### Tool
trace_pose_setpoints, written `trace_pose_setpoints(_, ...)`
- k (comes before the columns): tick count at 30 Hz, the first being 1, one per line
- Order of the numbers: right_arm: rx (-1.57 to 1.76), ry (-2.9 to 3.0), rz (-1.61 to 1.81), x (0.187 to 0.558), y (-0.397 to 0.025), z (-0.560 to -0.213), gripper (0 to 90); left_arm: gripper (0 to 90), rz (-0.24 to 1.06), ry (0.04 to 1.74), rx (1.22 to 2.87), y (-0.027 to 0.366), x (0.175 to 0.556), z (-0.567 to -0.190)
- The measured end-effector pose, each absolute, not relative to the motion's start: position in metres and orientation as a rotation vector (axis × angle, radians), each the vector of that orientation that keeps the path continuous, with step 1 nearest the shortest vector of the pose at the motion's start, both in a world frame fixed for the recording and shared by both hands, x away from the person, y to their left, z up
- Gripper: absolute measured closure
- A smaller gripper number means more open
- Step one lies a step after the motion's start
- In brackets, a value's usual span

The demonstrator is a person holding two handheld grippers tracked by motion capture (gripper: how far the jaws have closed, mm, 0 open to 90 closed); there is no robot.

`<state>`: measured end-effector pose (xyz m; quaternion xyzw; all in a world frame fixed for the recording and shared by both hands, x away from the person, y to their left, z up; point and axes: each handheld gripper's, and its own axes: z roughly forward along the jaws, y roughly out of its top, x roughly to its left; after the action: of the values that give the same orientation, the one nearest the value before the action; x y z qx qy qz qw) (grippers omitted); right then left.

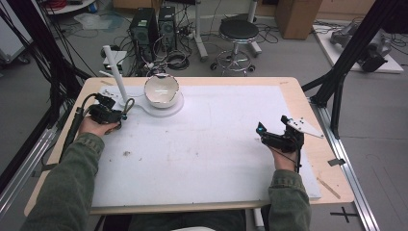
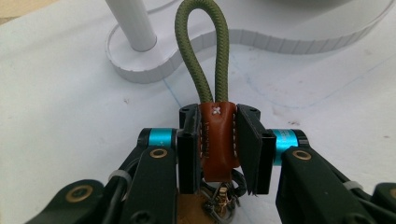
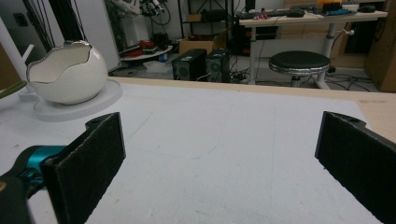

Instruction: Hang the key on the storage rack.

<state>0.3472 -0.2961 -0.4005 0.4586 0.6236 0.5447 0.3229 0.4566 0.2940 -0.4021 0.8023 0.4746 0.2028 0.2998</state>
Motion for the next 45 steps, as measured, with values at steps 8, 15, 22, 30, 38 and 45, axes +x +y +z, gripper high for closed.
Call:
trace_pose_setpoints(8,1.206,1.635,1.429,0.347,-0.296,-0.4,0.6,70.6,0.494,1.284,2.086,0.296,0.451,-0.39)
trace_pose_setpoints(15,1.206,1.634,1.428,0.347,-0.296,-0.4,0.6,70.7,0.511,1.296,2.0,0.298,0.442,-0.373)
trace_pose_setpoints(22,1.211,1.633,1.428,0.347,-0.296,-0.4,0.6,70.9,0.517,1.25,1.966,0.297,0.431,-0.357)
trace_pose_setpoints(30,1.21,1.626,1.431,0.346,-0.296,-0.4,0.6,70.9,0.566,1.2,1.945,0.295,0.419,-0.331)
trace_pose_setpoints(38,1.218,1.618,1.436,0.346,-0.297,-0.4,0.6,70.9,0.603,1.207,1.942,0.301,0.411,-0.31)
trace_pose_setpoints(45,1.228,1.614,1.441,0.346,-0.298,-0.4,0.6,70.8,0.626,1.185,1.956,0.3,0.408,-0.298)
